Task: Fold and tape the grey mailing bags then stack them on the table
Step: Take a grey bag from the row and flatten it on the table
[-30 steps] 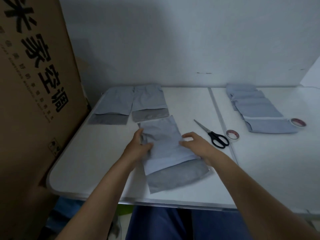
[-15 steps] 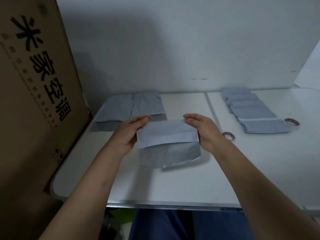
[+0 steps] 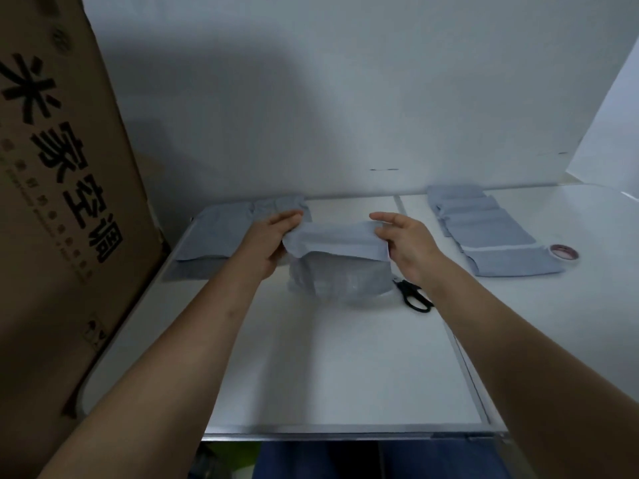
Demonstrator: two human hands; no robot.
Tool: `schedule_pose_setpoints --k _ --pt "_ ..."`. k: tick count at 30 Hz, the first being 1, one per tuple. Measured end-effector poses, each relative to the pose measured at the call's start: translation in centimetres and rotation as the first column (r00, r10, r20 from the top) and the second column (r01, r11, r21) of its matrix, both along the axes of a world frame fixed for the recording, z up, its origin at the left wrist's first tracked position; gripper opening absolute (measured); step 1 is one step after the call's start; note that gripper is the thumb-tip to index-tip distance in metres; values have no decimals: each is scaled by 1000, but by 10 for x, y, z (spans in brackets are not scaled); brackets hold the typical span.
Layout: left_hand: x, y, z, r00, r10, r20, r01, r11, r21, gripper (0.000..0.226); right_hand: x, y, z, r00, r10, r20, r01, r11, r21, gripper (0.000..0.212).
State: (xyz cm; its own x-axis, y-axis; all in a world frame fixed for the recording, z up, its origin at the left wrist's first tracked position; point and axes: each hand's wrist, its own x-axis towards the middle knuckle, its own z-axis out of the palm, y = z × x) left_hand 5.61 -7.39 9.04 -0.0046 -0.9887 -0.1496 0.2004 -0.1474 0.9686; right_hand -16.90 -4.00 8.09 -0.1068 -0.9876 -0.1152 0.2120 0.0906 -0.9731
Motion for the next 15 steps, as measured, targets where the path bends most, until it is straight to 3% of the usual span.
schedule_pose_setpoints --k 4,9,13,15 --pt "6 -13 -10 997 -37 65 39 999 -36 11 -4 -22 -1 985 8 -173 -13 1000 -24 27" --pt "19 9 -55 987 -117 110 109 991 81 14 2 -9 -37 927 -14 -375 30 999 39 26" --pt "29 44 -79 965 -243 97 219 953 209 18 -2 16 -61 913 51 -405 7 990 141 32" --pt "37 60 -89 934 -341 107 296 905 307 20 -7 30 -69 934 125 -335 -45 971 237 29"
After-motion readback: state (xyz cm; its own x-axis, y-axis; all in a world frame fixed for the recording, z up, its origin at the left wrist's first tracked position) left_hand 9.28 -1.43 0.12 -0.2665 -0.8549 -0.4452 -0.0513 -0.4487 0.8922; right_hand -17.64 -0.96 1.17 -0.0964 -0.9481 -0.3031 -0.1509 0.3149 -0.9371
